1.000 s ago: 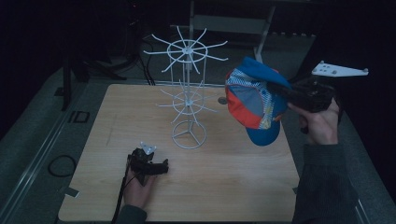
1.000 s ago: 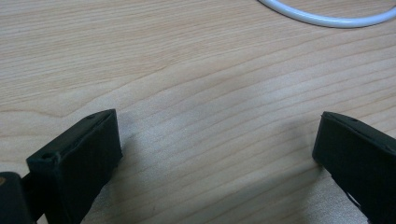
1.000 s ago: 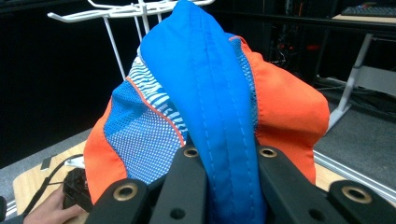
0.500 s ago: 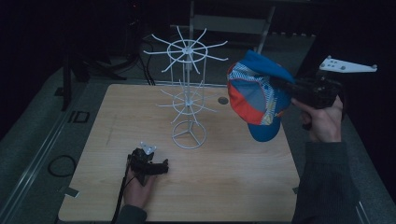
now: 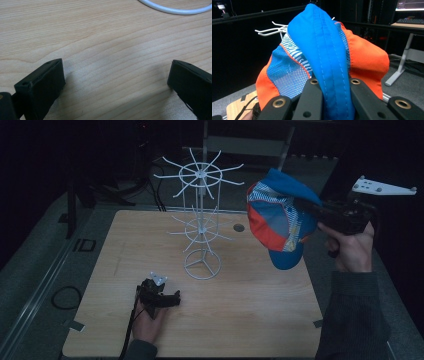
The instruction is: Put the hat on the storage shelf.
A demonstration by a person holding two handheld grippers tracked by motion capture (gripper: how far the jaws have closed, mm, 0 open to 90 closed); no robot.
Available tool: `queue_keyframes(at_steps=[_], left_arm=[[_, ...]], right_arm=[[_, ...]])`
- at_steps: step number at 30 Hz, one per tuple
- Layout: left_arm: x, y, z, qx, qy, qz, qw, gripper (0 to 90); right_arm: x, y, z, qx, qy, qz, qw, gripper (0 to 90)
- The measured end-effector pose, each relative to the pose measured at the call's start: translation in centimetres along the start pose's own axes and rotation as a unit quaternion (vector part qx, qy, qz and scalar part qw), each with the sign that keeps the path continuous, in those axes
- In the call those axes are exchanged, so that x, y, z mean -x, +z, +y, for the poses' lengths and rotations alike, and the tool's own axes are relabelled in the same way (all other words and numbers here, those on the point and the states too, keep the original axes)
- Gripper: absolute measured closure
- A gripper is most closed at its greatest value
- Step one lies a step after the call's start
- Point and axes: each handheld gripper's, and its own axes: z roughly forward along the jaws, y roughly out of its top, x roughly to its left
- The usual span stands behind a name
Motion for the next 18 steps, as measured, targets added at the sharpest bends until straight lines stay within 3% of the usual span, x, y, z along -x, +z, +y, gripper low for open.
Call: queue_keyframes(at_steps=[18], left_arm=[[0.0, 0.0, 0.0, -0.002, 0.002, 0.000, 1.0000, 1.4]], right_arm=[[-1.5, -0.2, 2.1, 0.023, -0.014, 0.024, 0.9994, 88.2]])
